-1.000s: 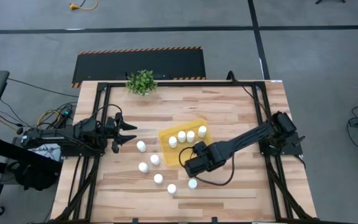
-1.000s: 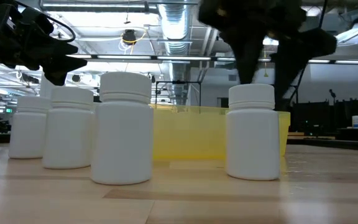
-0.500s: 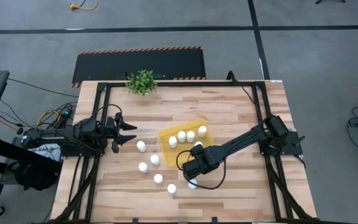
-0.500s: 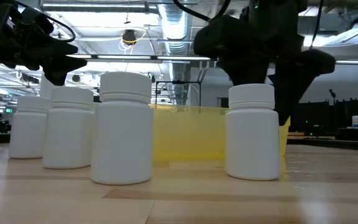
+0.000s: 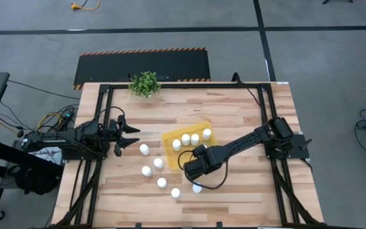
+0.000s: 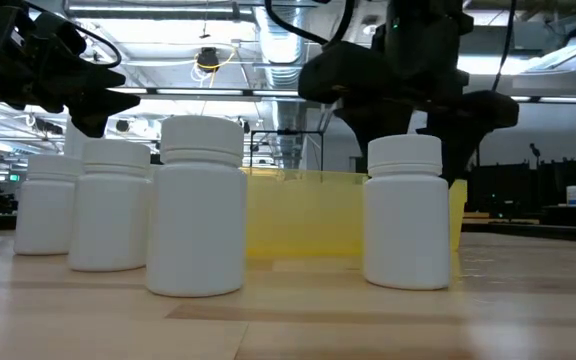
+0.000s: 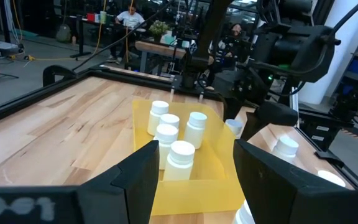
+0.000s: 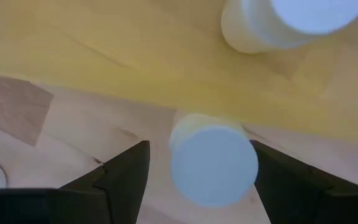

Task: Pick and place pill bottles into a basket
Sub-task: Put the white pill bottle into the yellow bin

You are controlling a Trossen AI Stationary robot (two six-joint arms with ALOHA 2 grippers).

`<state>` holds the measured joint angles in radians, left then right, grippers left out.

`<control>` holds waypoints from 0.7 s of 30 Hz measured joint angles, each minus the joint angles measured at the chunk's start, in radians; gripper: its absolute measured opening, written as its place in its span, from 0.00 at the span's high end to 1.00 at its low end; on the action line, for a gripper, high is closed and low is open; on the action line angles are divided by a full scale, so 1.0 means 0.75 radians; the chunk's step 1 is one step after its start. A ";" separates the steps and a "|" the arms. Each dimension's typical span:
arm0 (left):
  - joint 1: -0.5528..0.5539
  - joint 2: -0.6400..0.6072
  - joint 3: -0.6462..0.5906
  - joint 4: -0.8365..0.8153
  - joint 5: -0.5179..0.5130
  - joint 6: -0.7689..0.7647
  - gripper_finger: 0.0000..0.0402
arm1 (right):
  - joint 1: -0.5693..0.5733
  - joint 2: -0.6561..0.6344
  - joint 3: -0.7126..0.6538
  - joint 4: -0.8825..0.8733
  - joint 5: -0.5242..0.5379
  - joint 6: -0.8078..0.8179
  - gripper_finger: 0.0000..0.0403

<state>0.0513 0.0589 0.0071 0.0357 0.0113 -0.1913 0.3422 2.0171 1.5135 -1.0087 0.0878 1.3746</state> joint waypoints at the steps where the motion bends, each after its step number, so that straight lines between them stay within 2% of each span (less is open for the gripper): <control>1: -0.001 0.000 0.000 0.000 0.000 0.000 0.52 | -0.004 0.000 0.000 0.001 0.002 -0.008 0.35; 15: 0.000 0.000 0.000 0.000 0.000 0.000 0.52 | -0.015 -0.001 0.000 0.000 0.008 -0.006 0.36; 21: -0.001 0.000 0.000 0.000 0.000 0.000 0.52 | -0.015 -0.001 0.000 0.000 0.008 -0.003 0.42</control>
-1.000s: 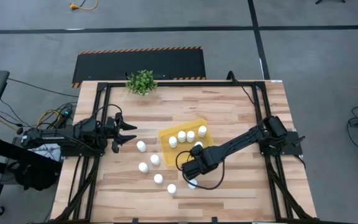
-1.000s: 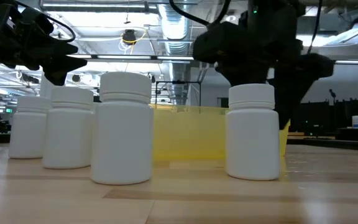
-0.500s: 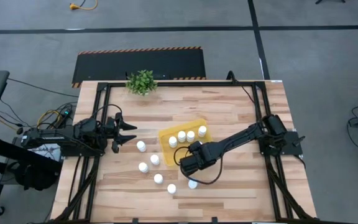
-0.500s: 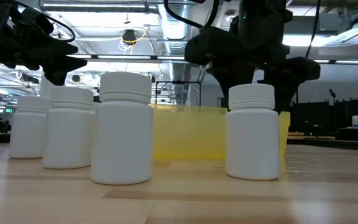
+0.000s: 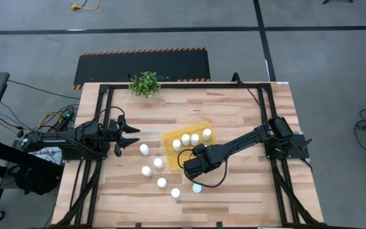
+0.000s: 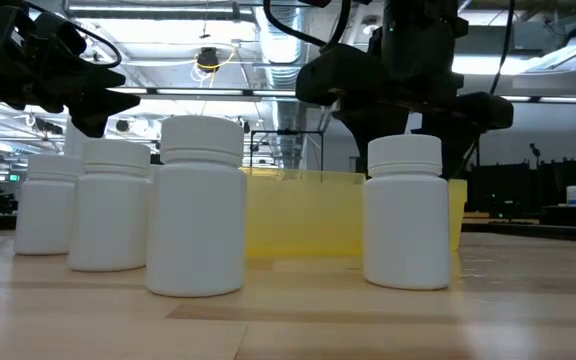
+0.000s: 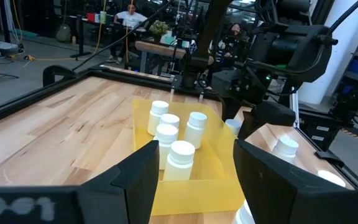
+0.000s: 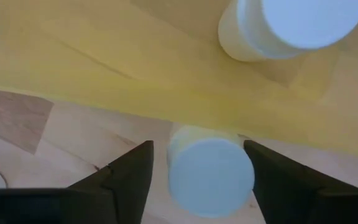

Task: Pick and place pill bottles into a basket
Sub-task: Put the white pill bottle into the yellow bin

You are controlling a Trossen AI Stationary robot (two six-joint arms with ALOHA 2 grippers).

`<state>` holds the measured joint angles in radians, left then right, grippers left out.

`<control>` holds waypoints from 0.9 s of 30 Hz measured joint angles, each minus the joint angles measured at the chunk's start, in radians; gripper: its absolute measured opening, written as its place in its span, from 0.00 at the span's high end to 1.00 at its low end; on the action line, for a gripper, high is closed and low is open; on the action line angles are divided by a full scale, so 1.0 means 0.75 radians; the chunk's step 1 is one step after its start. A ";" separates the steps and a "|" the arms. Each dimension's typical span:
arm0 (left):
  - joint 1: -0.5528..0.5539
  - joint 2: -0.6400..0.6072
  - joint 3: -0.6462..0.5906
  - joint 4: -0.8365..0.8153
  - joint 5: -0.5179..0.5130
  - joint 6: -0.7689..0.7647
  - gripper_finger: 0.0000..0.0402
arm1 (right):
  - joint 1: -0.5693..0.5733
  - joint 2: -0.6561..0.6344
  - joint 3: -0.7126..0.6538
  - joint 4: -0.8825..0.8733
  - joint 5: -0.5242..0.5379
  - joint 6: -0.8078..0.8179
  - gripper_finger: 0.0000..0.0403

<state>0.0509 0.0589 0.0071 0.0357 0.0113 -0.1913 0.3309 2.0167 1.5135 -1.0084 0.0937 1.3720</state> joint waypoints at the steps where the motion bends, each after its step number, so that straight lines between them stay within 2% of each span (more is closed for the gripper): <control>1: 0.000 0.000 0.000 0.000 0.000 0.000 0.52 | 0.000 0.000 0.000 0.000 0.000 0.000 0.43; 10: 0.000 0.000 0.000 0.000 0.000 0.000 0.52 | 0.001 -0.003 0.000 0.000 -0.014 -0.001 0.58; 17: 0.000 0.000 0.000 0.000 0.000 0.000 0.52 | 0.024 -0.004 0.003 -0.005 -0.084 0.010 0.55; 21: 0.000 0.000 0.000 0.000 0.000 0.000 0.52 | 0.048 -0.011 0.058 -0.066 -0.096 0.011 0.57; 27: 0.000 0.000 0.000 0.000 0.000 0.000 0.52 | 0.055 -0.012 0.252 -0.361 -0.092 -0.049 0.59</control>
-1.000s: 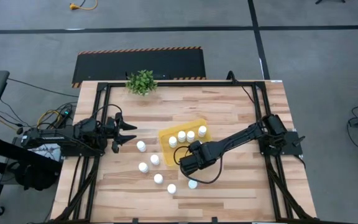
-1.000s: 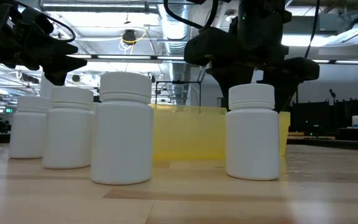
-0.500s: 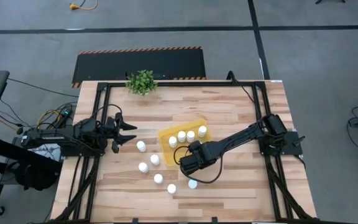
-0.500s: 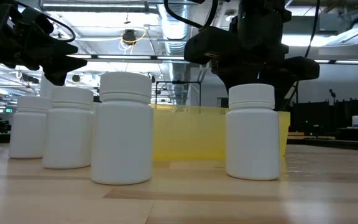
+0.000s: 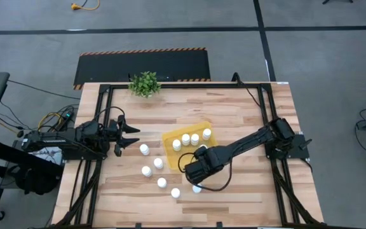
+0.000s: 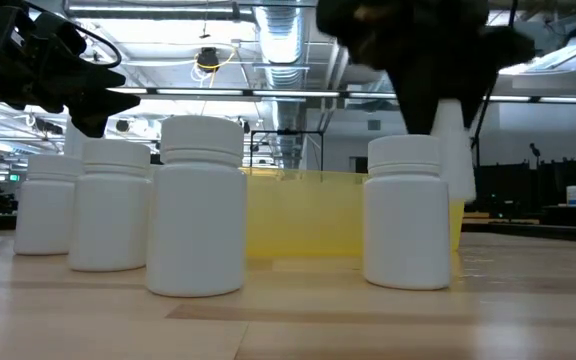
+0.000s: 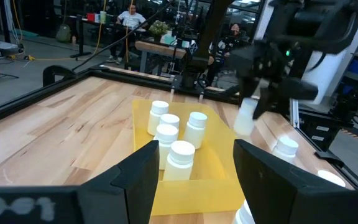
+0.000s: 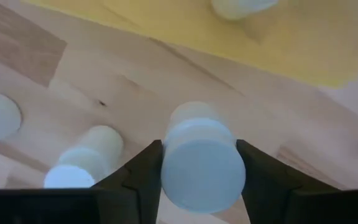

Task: Pick and place pill bottles into a basket
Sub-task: Put the white pill bottle into the yellow bin

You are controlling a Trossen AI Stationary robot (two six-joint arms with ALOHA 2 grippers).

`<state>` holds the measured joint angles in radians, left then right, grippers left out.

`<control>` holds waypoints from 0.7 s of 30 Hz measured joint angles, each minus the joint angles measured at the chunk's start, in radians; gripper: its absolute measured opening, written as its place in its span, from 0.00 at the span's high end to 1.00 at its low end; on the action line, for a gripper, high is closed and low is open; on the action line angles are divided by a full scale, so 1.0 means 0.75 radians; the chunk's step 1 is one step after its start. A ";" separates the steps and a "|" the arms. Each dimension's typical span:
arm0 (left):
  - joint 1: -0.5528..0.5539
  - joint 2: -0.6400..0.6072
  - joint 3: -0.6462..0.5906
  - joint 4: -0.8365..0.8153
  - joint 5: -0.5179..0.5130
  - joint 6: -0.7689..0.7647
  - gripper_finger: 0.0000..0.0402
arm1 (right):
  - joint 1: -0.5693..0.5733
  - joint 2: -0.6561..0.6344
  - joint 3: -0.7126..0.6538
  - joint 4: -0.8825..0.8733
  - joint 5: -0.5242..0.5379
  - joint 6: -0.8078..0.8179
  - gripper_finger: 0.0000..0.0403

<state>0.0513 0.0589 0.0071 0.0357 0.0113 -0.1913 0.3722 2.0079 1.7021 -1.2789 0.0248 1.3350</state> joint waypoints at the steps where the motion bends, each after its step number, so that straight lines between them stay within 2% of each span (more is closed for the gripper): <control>1: 0.000 0.000 0.000 0.000 0.000 0.000 0.52 | -0.005 0.000 0.034 -0.051 0.005 -0.013 0.59; 7: 0.000 0.000 0.000 0.000 0.000 0.000 0.52 | -0.067 0.000 0.263 -0.292 0.058 -0.125 0.58; 12: 0.000 0.000 0.000 0.000 0.000 0.000 0.52 | -0.150 -0.002 0.391 -0.395 0.117 -0.225 0.58; 21: 0.000 0.000 0.000 0.000 0.000 0.000 0.52 | -0.262 -0.002 0.360 -0.389 0.202 -0.495 0.58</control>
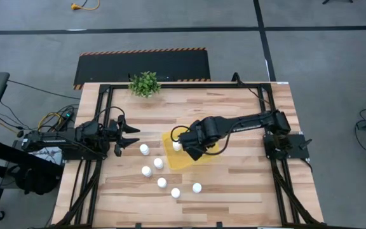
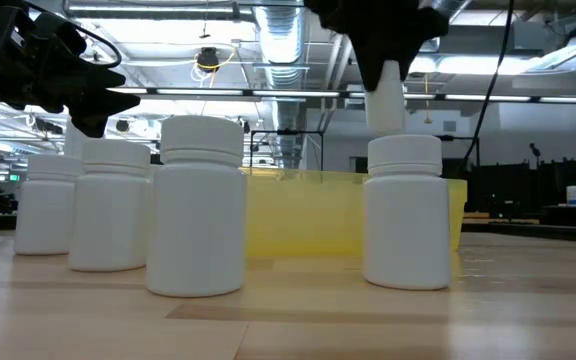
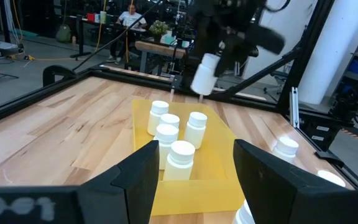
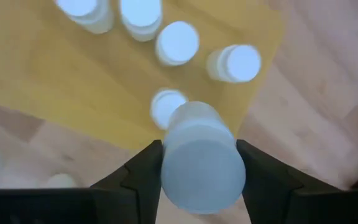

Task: Pick and place pill bottles into a basket
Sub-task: Put the white pill bottle into the yellow bin

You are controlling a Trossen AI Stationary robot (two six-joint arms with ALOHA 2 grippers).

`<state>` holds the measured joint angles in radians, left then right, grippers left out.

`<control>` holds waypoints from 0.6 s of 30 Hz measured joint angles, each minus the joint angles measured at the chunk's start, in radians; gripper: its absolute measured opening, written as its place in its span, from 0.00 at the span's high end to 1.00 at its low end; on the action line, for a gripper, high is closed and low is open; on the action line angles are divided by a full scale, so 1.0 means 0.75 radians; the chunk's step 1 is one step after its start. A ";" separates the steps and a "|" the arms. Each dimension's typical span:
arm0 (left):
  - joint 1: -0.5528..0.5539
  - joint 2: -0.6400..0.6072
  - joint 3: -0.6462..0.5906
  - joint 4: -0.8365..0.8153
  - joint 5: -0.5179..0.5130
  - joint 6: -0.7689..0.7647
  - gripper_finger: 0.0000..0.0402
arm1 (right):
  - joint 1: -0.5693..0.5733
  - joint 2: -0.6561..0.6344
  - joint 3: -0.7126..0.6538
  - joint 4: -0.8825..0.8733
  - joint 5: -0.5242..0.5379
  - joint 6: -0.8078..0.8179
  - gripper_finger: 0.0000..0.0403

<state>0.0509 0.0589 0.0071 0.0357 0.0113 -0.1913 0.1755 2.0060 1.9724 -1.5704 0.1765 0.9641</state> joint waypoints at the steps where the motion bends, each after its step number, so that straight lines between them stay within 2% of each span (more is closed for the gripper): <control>1: 0.000 0.000 0.000 0.000 0.000 0.000 0.52 | -0.002 0.000 -0.016 -0.001 0.014 -0.020 0.58; 12: 0.001 0.000 0.000 0.000 0.000 0.000 0.52 | -0.002 -0.007 -0.129 0.001 0.013 -0.338 0.58; 18: 0.000 0.000 0.000 0.000 0.000 0.000 0.52 | -0.002 -0.131 -0.257 -0.001 0.007 -0.454 0.58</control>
<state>0.0512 0.0589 0.0071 0.0357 0.0113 -0.1913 0.1741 1.9078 1.7795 -1.5709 0.1818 0.6239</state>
